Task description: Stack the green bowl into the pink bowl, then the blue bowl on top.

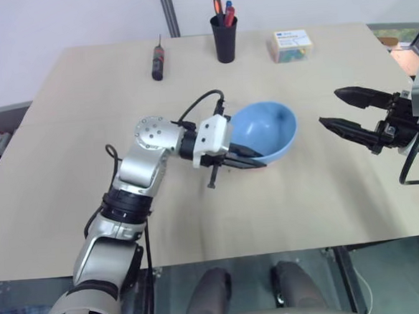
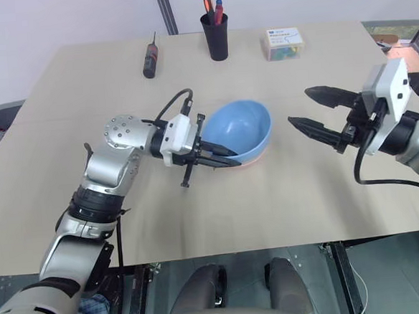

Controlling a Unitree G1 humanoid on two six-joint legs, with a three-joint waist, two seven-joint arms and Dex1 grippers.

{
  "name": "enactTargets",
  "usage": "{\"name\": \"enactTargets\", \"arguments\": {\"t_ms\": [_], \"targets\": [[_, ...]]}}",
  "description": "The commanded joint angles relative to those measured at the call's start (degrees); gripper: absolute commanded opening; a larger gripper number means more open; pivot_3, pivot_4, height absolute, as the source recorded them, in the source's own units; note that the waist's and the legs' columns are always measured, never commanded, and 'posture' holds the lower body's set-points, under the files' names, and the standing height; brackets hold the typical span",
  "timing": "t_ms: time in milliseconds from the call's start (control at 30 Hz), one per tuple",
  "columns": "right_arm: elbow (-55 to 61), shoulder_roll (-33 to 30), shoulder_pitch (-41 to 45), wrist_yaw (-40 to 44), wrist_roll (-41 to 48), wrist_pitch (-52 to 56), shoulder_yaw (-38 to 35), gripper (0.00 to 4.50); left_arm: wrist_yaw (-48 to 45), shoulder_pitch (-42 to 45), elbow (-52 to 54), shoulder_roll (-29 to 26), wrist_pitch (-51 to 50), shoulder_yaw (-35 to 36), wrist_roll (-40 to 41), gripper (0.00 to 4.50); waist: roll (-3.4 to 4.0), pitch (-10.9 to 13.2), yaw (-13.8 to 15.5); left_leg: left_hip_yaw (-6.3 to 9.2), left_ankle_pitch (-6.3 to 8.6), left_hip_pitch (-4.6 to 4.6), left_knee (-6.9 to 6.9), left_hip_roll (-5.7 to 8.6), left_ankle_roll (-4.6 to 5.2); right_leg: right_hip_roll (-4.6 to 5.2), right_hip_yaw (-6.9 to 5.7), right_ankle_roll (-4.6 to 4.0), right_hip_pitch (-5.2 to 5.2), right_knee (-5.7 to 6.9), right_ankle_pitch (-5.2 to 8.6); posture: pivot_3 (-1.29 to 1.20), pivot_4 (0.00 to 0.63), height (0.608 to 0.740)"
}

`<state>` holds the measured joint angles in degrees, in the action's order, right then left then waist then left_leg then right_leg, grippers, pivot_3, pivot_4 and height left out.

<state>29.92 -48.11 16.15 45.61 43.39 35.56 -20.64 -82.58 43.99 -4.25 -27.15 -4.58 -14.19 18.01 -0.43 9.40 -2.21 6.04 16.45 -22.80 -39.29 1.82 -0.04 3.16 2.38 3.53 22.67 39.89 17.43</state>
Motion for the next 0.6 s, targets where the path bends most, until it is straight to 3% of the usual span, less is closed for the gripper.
{"name": "enactTargets", "arguments": {"t_ms": [33, 200, 233, 300, 400, 600], "targets": [[2.05, -0.79, 0.01, -0.59, 0.90, -0.67, -2.04, 3.14, 4.22, 2.72, -3.02, 1.23, 4.66, 1.83, -2.51, 1.41, 0.00, 0.00, 0.02, 0.00, 0.00, 0.00, 0.00, 0.00, 0.00, 0.00, 0.00, 0.00, -0.01, 0.00, 0.00, 0.00, 0.150, 0.740], [1.73, -0.79, 0.49, -0.62, 0.75, -0.74, -1.65, 3.14, 5.08, 3.30, -6.21, 0.97, 8.01, 1.53, -4.16, 3.23, -0.01, 0.00, -0.04, -0.01, 0.00, 0.02, -0.01, 0.01, 0.00, -0.01, 0.01, 0.00, -0.01, 0.00, 0.00, 0.00, 0.150, 0.740], [1.57, -0.86, 0.62, -0.57, 0.71, -0.77, -1.60, 3.14, 5.54, 3.29, -6.37, 1.20, 8.39, 1.77, -4.13, 3.83, -0.01, 0.00, -0.02, 0.00, 0.00, 0.02, -0.01, 0.00, 0.00, -0.01, 0.00, 0.00, -0.01, 0.00, 0.00, 0.00, 0.150, 0.740], [1.39, -0.97, 0.76, -0.47, 0.70, -0.80, -1.54, 3.14, 5.83, 3.22, -6.35, 1.34, 8.57, 1.94, -4.02, 4.34, -0.01, 0.00, 0.02, 0.00, 0.00, 0.01, -0.01, 0.00, 0.00, -0.01, 0.00, 0.00, -0.01, -0.01, 0.00, 0.00, 0.150, 0.740], [1.34, -1.15, 0.64, -0.24, 0.82, -0.69, -1.54, 3.14, 7.10, 2.81, -5.98, 1.44, 8.16, 2.51, -3.54, 4.45, -0.01, 0.01, 0.02, 0.00, 0.00, 0.01, -0.01, 0.00, 0.00, 0.00, 0.00, 0.00, -0.01, -0.01, 0.00, 0.00, 0.150, 0.740], [0.92, -1.56, -2.90, 1.60, 1.16, -0.61, -2.95, 3.14, 9.73, -3.78, -0.42, -3.12, -3.48, 7.94, 2.31, 4.45, -0.01, 0.00, -0.34, -0.01, 0.00, 0.04, 0.02, -0.05, 0.00, -0.03, 0.03, 0.00, 0.00, -0.01, 0.00, 0.00, 0.150, 0.740]]}}
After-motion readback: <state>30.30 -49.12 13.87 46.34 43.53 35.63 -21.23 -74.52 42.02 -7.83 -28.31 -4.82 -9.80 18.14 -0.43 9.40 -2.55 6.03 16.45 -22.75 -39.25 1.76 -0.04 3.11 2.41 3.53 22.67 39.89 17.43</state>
